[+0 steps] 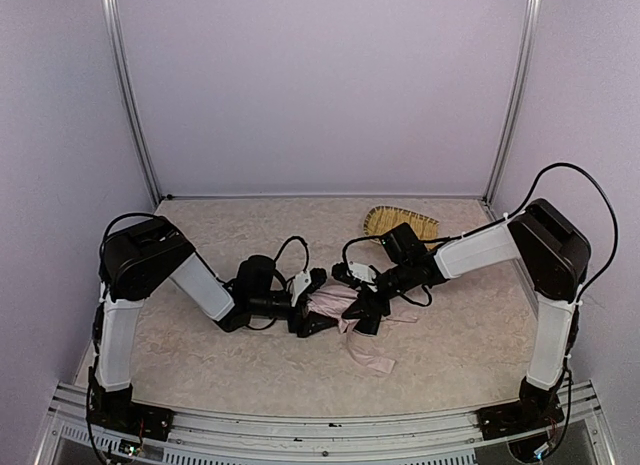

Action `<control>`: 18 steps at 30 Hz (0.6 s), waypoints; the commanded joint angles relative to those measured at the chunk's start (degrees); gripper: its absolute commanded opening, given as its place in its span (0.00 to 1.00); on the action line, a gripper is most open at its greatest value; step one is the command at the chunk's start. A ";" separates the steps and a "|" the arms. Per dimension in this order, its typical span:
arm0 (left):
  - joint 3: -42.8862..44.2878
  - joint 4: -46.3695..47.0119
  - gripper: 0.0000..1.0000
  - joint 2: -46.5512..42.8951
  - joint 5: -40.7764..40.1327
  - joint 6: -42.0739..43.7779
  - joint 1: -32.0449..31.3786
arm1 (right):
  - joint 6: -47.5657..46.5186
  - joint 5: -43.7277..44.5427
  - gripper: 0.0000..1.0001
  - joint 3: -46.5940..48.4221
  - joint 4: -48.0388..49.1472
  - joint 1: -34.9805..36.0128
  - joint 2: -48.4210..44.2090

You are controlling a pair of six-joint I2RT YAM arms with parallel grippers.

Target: Put away the umbrella

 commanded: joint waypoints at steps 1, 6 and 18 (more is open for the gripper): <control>1.95 0.60 0.64 1.64 -0.45 -0.31 -1.83 | 0.89 1.93 0.53 0.86 0.64 -0.28 1.20; 2.68 -3.53 0.33 1.92 -1.70 2.06 -1.41 | 1.07 3.28 0.54 1.00 0.51 -0.32 0.54; 3.96 -11.81 0.00 2.82 -7.33 7.15 0.32 | 13.42 13.77 1.00 -4.43 -2.75 -0.44 -21.10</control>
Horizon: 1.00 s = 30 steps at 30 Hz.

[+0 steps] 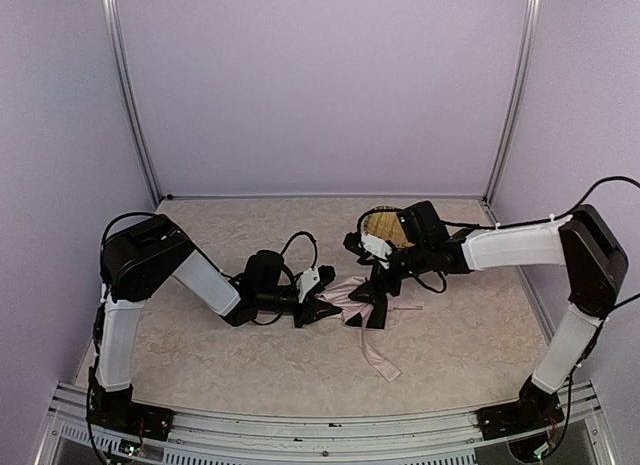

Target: Put away the umbrella

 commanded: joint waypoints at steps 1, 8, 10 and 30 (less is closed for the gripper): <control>-0.50 -6.20 0.00 2.44 -4.29 1.28 0.70 | 9.36 5.77 1.00 -5.01 -2.16 0.12 -15.02; -0.61 -4.76 0.00 3.01 -4.83 -0.24 1.10 | 35.16 6.25 0.91 -19.73 -4.71 2.86 -26.15; -0.62 -4.60 0.00 2.87 -4.84 -0.50 1.10 | 41.18 5.75 0.88 -23.86 -1.46 5.93 -26.48; -2.22 -3.98 0.00 1.71 -4.92 -0.85 1.76 | 33.66 -4.27 0.00 -26.23 8.88 11.33 -12.02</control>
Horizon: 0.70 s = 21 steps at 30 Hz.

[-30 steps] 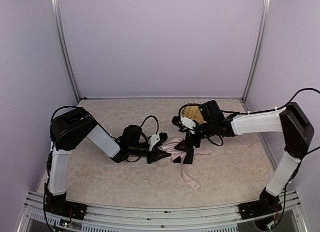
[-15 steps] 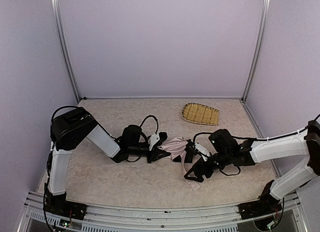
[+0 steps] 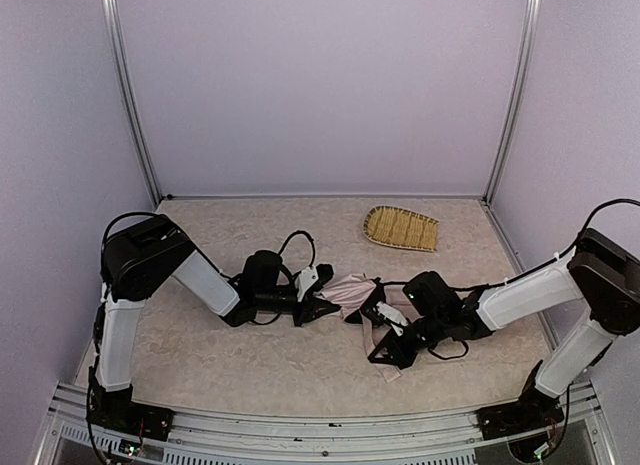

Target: Put away the umbrella

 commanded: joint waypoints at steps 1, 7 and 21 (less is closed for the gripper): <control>-1.71 -5.38 0.00 1.52 -3.03 -0.21 1.42 | -3.48 -7.73 0.00 1.98 0.19 0.24 -0.28; -1.29 -7.17 0.00 1.63 -3.38 0.93 1.43 | -9.66 -21.16 0.00 9.39 -3.29 -5.36 -11.82; -0.47 -12.92 0.00 2.04 -6.11 6.37 0.03 | -2.05 -24.22 0.00 28.39 7.04 -16.81 -6.34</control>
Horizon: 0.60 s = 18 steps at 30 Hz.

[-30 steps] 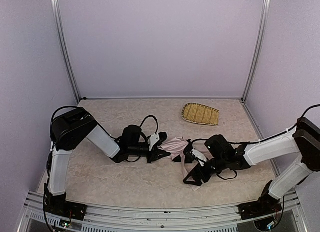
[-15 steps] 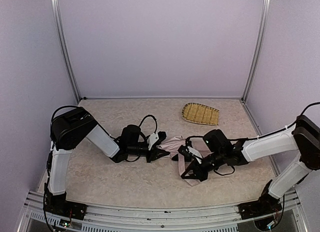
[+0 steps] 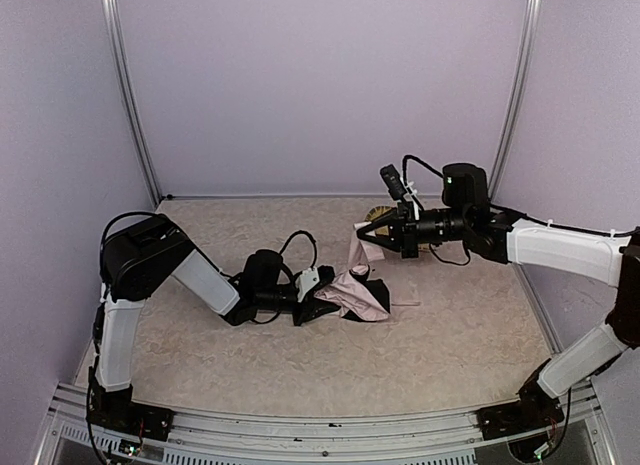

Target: Put away the umbrella

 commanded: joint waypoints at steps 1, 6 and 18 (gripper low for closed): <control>-0.93 -11.77 0.00 2.24 -6.17 2.58 -0.18 | 3.47 -2.15 0.00 3.94 6.04 -2.92 2.14; -0.26 -12.81 0.00 3.24 -9.67 3.44 -1.14 | 5.65 -3.23 0.00 5.60 11.02 -3.81 1.18; 4.32 -15.21 0.00 0.71 -10.26 -13.65 0.53 | 5.75 -14.40 0.00 -17.06 8.53 2.73 -6.13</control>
